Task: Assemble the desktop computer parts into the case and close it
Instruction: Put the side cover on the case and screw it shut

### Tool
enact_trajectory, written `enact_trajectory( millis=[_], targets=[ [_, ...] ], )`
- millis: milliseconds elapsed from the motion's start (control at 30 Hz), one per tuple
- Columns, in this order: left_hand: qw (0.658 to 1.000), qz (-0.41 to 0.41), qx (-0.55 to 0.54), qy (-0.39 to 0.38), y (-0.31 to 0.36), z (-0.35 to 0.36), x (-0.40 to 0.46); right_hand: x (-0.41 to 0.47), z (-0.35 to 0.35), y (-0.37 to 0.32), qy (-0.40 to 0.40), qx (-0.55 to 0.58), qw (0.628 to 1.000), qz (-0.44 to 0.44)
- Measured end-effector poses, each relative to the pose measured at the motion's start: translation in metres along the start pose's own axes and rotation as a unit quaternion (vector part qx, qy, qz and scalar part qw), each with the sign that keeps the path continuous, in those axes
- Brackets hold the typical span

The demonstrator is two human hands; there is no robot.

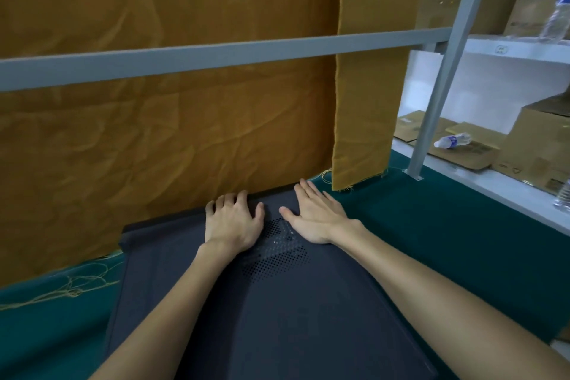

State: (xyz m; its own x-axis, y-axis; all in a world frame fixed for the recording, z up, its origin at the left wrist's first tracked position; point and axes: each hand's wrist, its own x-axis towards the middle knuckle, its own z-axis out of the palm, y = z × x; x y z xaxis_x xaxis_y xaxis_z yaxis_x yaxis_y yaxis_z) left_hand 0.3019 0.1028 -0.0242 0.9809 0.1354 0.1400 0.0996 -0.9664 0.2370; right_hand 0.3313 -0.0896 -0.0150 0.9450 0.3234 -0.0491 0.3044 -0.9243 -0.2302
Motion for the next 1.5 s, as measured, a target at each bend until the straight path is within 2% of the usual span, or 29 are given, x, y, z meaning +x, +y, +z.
enact_trajectory(
  millis=[200,333,567,733,867,1000,1100,1167,1233,1333,1400,1500],
  targets=[
    [1.000,0.008,-0.010,0.009,0.001,-0.003,-0.010,-0.018,0.001,-0.003,0.028,0.031,0.999,0.028],
    [1.000,-0.007,-0.014,0.014,0.004,-0.004,-0.005,-0.028,0.010,-0.017,0.021,-0.016,1.000,-0.017],
    [0.999,-0.016,-0.047,0.015,0.001,-0.009,-0.033,-0.056,0.005,-0.010,0.021,0.010,1.000,-0.011],
    [0.999,-0.024,-0.041,0.014,0.008,-0.008,-0.061,-0.070,-0.001,-0.016,0.017,-0.002,0.999,-0.041],
    [0.999,-0.032,-0.041,0.007,0.020,-0.006,-0.079,-0.114,-0.003,-0.004,0.005,0.072,0.997,-0.030],
    [0.998,-0.042,-0.035,0.021,0.027,-0.009,-0.085,-0.154,0.014,-0.002,0.031,0.035,0.998,-0.045],
    [0.998,-0.041,-0.036,0.040,0.040,-0.012,-0.088,-0.147,0.007,0.003,0.064,0.155,0.985,-0.043],
    [0.997,0.005,-0.059,0.045,0.055,-0.009,-0.090,-0.136,0.004,0.022,0.133,0.283,0.950,-0.005],
    [0.993,0.074,-0.091,0.029,0.075,-0.004,-0.086,-0.120,0.006,0.052,0.187,0.319,0.926,0.068],
    [0.985,0.120,-0.128,0.000,0.099,0.002,-0.071,-0.104,0.022,0.099,0.107,0.268,0.943,0.163],
    [0.985,0.120,-0.124,0.008,0.106,0.007,-0.061,-0.097,0.040,0.115,0.034,0.225,0.958,0.177],
    [0.986,0.114,-0.121,0.020,0.100,0.014,-0.060,-0.091,0.059,0.107,-0.060,0.186,0.969,0.152]
  ],
)
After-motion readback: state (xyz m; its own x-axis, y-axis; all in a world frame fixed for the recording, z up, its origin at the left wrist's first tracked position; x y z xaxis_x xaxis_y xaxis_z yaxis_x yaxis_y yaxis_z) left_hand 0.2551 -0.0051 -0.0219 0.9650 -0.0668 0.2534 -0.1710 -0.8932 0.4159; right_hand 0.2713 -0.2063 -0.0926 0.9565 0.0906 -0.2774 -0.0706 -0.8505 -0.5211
